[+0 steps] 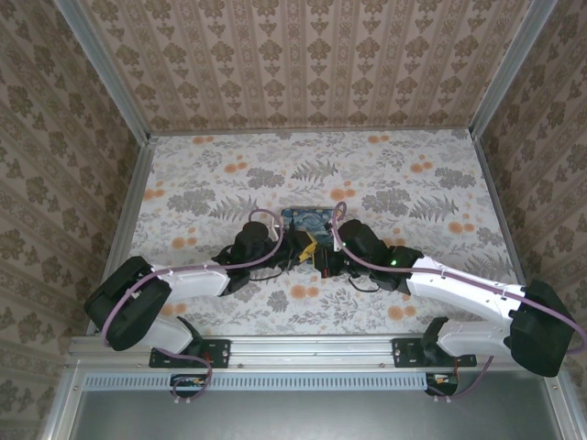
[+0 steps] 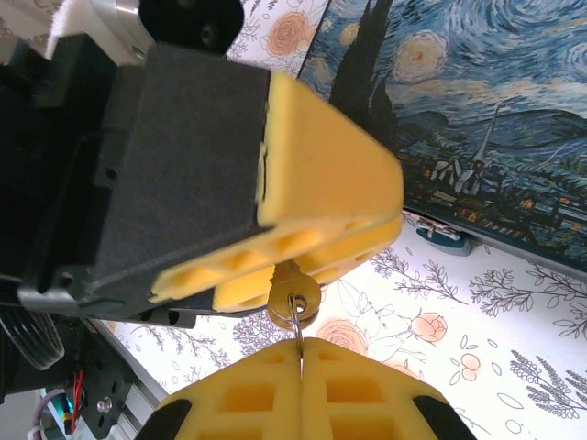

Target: Unlock the padlock with the key

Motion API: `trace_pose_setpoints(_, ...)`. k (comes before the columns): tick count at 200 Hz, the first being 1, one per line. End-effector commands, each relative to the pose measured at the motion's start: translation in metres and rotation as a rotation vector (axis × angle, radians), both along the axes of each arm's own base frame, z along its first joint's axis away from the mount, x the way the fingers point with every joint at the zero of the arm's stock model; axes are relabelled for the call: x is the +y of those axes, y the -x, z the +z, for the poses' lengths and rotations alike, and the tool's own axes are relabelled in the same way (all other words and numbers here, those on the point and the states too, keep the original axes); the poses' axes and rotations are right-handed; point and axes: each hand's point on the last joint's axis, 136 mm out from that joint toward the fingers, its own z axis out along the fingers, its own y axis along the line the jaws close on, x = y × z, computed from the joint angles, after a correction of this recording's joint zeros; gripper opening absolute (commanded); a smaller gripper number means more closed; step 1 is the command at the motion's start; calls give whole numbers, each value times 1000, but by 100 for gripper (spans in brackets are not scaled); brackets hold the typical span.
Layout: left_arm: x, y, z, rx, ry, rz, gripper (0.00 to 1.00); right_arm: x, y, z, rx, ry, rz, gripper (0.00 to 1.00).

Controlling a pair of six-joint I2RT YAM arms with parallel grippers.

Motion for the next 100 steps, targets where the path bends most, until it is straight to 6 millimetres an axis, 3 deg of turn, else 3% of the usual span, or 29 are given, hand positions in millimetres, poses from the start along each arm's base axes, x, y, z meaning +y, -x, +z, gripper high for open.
trace_pose_setpoints(1, 4, -1, 4, -30, 2, 1, 16, -4, 0, -1, 6, -18, -12, 0)
trace_pose_setpoints(24, 6, -1, 7, -41, -7, 3, 18, -6, 0, -3, 9, -19, -18, 0)
trace_pose_setpoints(37, 7, -1, 8, -46, -14, 2, 41, -6, -1, -3, 8, -19, -22, 0)
trace_pose_setpoints(49, 7, 0, 9, -53, -18, -2, 51, -6, -2, -2, 7, -23, -23, 0)
trace_pose_setpoints(75, 7, -1, 11, -60, -16, -3, 53, -5, -5, 0, 5, -27, -26, 0)
trace_pose_setpoints(100, 4, -1, 12, -62, -13, -12, 46, -3, -7, 3, 2, -37, -24, 0)
